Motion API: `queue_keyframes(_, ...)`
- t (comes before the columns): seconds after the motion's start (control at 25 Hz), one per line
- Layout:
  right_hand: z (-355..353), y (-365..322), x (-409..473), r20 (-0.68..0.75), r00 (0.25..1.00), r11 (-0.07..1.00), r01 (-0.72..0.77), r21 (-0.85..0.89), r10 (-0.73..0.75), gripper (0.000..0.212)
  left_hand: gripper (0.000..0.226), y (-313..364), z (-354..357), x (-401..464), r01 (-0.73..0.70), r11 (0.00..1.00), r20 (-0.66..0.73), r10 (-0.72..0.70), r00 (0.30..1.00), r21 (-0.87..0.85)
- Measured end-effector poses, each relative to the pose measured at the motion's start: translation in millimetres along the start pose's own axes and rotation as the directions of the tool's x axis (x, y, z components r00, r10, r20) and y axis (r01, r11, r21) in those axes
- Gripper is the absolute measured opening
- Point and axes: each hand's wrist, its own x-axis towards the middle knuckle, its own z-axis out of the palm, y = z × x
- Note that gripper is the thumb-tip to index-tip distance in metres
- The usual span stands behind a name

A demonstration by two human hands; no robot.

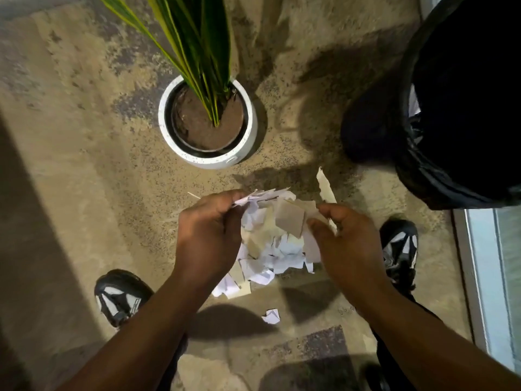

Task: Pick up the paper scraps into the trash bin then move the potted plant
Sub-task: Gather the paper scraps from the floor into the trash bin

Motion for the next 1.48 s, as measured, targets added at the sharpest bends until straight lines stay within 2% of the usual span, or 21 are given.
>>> queue_keyframes(0.12,-23,-17,-34,-0.102,0.988,0.972,-0.092,0.217,0.116,0.017,0.015,51,-17,-3,0.001,0.998,-0.031,-0.003,1.000,-0.067)
queue_keyframes(0.2,-34,-24,-42,-0.157,0.974,0.926,-0.099,0.365,0.165,0.015,0.011,82,-23,-4,0.165,0.959,-0.023,-0.175,0.984,-0.230)
queue_keyframes(0.28,-47,-31,-39,-0.197,0.960,0.852,-0.069,0.519,0.198,0.013,0.005,112,-21,0,0.346,0.803,0.068,-0.359,0.931,-0.486)
queue_keyframes(0.36,-59,-39,-27,-0.206,0.941,0.722,-0.056,0.690,0.269,0.014,0.007,139,-18,11,0.393,0.659,0.130,-0.412,0.902,-0.642)
queue_keyframes(0.44,-78,-46,-16,-0.178,0.923,0.605,-0.071,0.793,0.340,0.011,0.008,166,-10,23,0.399,0.556,0.158,-0.430,0.889,-0.729)
queue_keyframes(0.52,-106,-51,-8,-0.157,0.927,0.459,-0.018,0.888,0.341,0.010,0.012,195,4,34,0.425,0.453,0.216,-0.443,0.870,-0.784)
queue_keyframes(0.6,-133,-59,0,-0.183,0.929,0.360,0.059,0.931,0.322,0.017,0.016,221,20,43,0.476,0.334,0.294,-0.470,0.832,-0.813)
queue_keyframes(0.72,-164,-58,13,-0.223,0.904,0.302,0.112,0.947,0.364,0.024,0.017,251,54,56,0.557,0.212,0.403,-0.496,0.769,-0.803)
queue_keyframes(0.84,-182,-50,24,-0.209,0.895,0.245,0.117,0.963,0.395,0.016,0.006,267,88,68,0.612,0.133,0.480,-0.501,0.721,-0.780)
queue_keyframes(0.92,-192,-45,30,-0.189,0.894,0.230,0.100,0.968,0.406,0.017,0.008,276,108,72,0.634,0.131,0.500,-0.504,0.705,-0.762)
queue_keyframes(1.16,-207,-35,39,-0.119,0.897,0.210,0.030,0.977,0.427,0.024,0.027,295,140,73,0.677,0.159,0.451,-0.634,0.628,-0.719)
queue_keyframes(1.32,-208,-34,43,-0.052,0.930,0.156,-0.006,0.988,0.365,0.029,0.025,290,145,76,0.699,0.252,0.468,-0.588,0.660,-0.670)
queue_keyframes(1.48,-207,-37,44,-0.033,0.949,0.146,-0.013,0.989,0.314,0.032,0.033,280,149,81,0.709,0.277,0.526,-0.509,0.681,-0.649)
